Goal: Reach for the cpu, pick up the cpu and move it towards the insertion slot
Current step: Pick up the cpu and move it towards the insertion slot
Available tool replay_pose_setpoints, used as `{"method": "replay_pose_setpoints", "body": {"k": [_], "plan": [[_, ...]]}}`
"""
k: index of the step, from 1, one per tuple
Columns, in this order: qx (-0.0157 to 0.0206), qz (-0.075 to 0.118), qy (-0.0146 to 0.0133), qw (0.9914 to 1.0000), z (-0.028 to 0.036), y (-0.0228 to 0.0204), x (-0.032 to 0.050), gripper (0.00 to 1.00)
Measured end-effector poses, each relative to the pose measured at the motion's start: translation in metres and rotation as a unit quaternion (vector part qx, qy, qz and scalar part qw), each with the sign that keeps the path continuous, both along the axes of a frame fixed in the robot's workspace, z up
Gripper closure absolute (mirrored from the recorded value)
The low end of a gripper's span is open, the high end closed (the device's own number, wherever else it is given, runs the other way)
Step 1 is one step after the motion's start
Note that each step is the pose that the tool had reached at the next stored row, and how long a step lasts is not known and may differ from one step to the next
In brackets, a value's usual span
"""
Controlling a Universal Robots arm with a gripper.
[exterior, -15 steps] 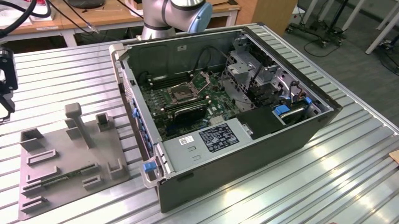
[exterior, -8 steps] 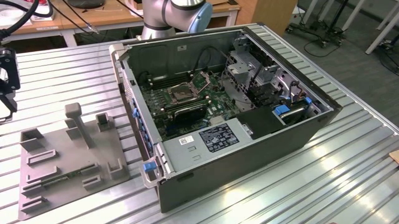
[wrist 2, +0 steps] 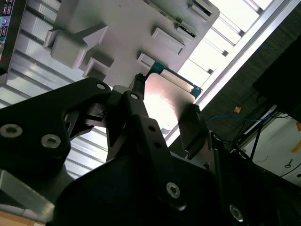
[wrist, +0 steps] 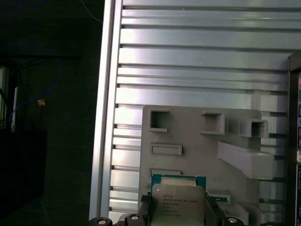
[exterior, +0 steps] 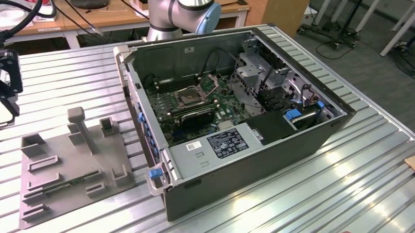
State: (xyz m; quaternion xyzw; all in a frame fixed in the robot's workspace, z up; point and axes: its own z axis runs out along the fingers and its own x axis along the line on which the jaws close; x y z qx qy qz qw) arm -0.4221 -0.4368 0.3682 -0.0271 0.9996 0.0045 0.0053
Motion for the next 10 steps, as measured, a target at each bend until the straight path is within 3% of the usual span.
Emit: {"method": "replay_pose_setpoints", "body": {"k": [10], "plan": [[0.0000,0.000,0.0000,1.00000,0.0000,0.0000,0.0041,0.46]]}}
